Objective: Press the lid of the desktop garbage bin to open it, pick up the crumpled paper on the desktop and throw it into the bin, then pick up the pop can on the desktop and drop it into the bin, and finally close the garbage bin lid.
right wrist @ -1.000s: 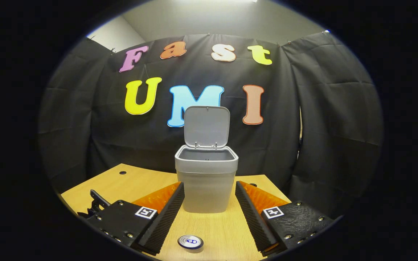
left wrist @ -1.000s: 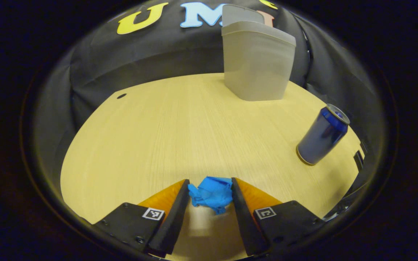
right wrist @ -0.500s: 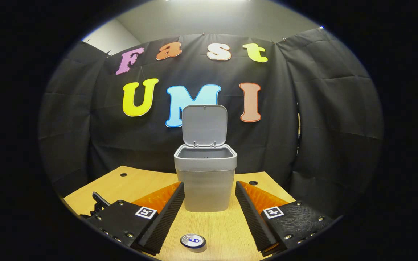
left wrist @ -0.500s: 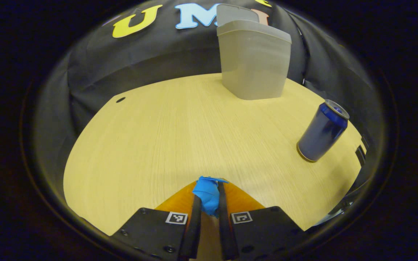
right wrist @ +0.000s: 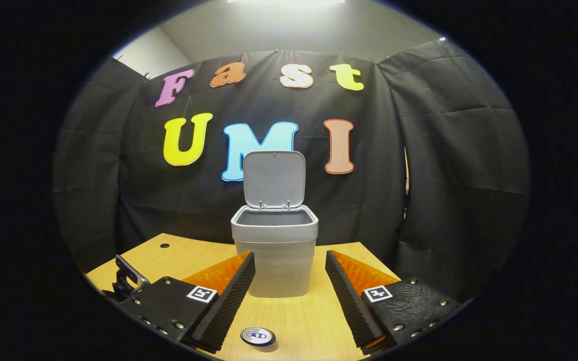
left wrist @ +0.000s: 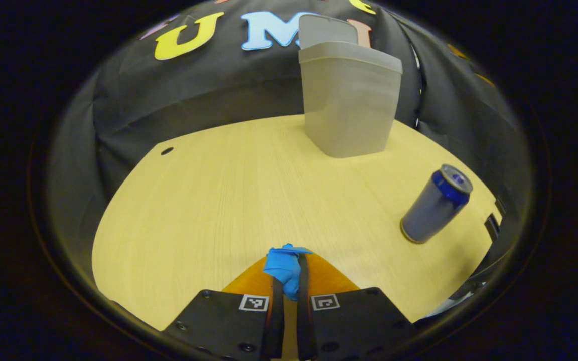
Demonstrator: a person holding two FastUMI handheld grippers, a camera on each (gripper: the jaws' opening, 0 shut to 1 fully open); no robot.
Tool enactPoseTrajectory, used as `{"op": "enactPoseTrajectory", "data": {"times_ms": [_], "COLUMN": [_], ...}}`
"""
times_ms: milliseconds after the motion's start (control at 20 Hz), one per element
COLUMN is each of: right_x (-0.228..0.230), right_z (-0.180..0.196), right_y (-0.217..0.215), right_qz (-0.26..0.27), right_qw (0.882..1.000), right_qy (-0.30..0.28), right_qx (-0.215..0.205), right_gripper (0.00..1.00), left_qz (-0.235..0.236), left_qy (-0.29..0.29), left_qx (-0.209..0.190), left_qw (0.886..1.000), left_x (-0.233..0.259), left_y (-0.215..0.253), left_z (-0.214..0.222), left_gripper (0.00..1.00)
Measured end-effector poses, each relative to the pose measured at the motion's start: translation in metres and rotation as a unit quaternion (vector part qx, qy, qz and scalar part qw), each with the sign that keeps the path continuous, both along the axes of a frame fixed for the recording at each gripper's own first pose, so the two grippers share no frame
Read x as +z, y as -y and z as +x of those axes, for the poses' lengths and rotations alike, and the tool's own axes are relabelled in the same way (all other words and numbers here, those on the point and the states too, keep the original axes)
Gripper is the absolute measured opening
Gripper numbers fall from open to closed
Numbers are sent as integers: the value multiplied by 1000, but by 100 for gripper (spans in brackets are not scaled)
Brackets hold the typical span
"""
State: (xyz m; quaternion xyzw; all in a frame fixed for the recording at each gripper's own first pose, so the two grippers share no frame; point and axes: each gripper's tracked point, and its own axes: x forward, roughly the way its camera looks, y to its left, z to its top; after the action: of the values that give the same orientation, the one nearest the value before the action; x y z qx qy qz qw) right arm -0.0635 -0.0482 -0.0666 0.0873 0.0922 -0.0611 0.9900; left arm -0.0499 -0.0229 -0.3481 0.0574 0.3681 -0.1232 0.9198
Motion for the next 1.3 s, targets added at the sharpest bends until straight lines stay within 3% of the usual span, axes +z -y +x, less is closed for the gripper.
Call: {"op": "enactPoseTrajectory", "data": {"times_ms": [450, 1300], "right_x": [9, 1], "right_z": [-2, -15], "right_y": [11, 22], "right_qz": [-11, -25], "right_qw": [1000, 999], "right_qy": [15, -4], "right_qx": [-7, -35], "right_gripper": [91, 91], "left_qz": [-51, -135], "left_qy": [85, 200], "left_qx": [1, -57], "left_qw": [995, 969], "left_x": [87, 227], "left_y": [34, 113], "left_z": [49, 133], "left_gripper": [16, 16]}}
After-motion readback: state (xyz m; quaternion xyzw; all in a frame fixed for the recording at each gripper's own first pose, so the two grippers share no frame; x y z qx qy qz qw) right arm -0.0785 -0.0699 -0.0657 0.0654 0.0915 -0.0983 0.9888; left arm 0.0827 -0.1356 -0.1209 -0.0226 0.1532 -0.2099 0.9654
